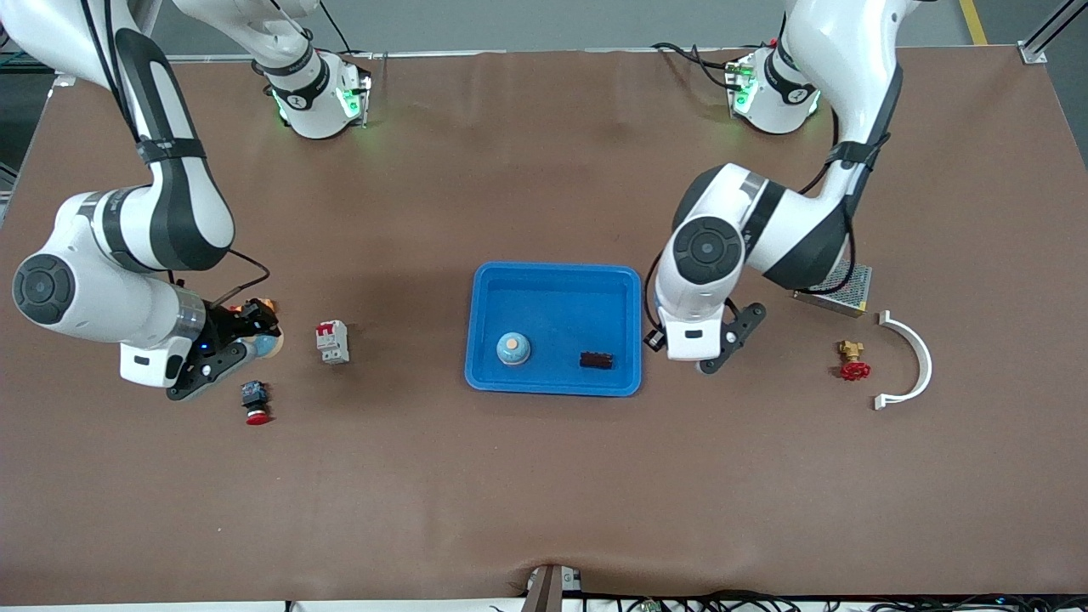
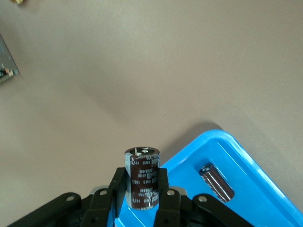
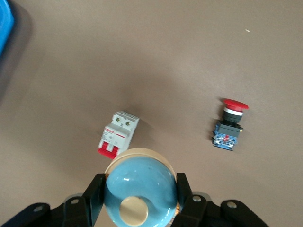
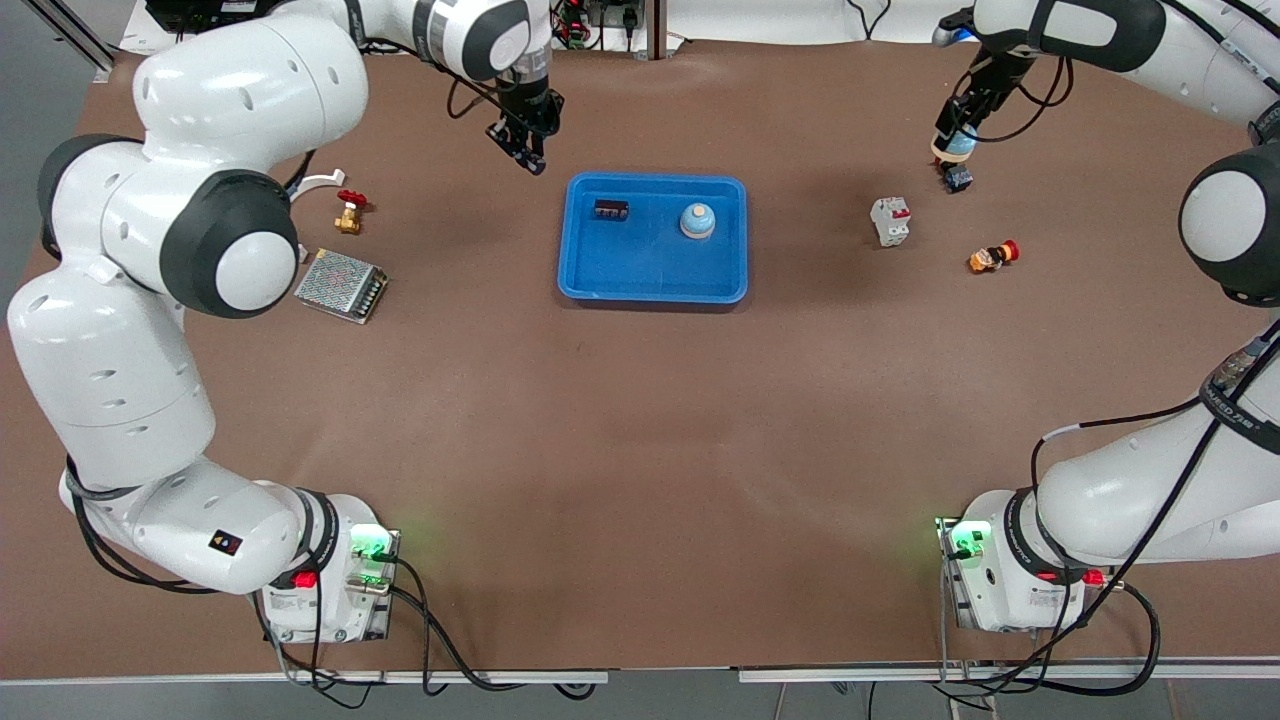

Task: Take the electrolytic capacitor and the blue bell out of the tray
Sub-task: 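Carry the capacitor toward the valve while the right gripper carries the bell, then set the bell beside the breaker while the left gripper lowers the capacitor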

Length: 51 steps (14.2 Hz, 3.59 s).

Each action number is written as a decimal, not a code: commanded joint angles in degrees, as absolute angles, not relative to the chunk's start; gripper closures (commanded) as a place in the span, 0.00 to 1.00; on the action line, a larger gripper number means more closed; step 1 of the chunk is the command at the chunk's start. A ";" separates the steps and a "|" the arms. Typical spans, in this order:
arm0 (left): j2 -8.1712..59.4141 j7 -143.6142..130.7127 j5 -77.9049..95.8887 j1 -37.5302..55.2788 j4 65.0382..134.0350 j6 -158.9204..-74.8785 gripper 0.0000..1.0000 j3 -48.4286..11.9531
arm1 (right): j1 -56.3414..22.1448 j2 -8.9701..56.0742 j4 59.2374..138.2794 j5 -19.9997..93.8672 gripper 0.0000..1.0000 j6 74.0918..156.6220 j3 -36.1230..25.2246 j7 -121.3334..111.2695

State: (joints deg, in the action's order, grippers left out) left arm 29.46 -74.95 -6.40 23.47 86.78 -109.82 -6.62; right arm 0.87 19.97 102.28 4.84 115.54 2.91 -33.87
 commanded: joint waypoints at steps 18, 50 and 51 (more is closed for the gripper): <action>18.02 -35.79 -7.21 6.60 105.99 -121.72 1.00 -7.03 | 5.81 26.10 116.27 3.96 0.45 140.17 4.04 -42.98; 23.90 -0.79 -7.65 -13.80 115.67 -148.09 1.00 -6.42 | 3.70 23.12 93.02 6.15 0.00 105.23 4.31 -26.49; 24.43 -0.53 -8.43 -14.32 115.40 -148.53 1.00 -6.42 | 2.13 23.12 90.20 6.07 0.00 102.68 4.31 -22.71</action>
State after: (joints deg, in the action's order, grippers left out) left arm 22.84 -1.04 -6.70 -13.83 117.20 -147.71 -6.31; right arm 4.44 21.99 95.96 5.74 107.15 4.18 -28.80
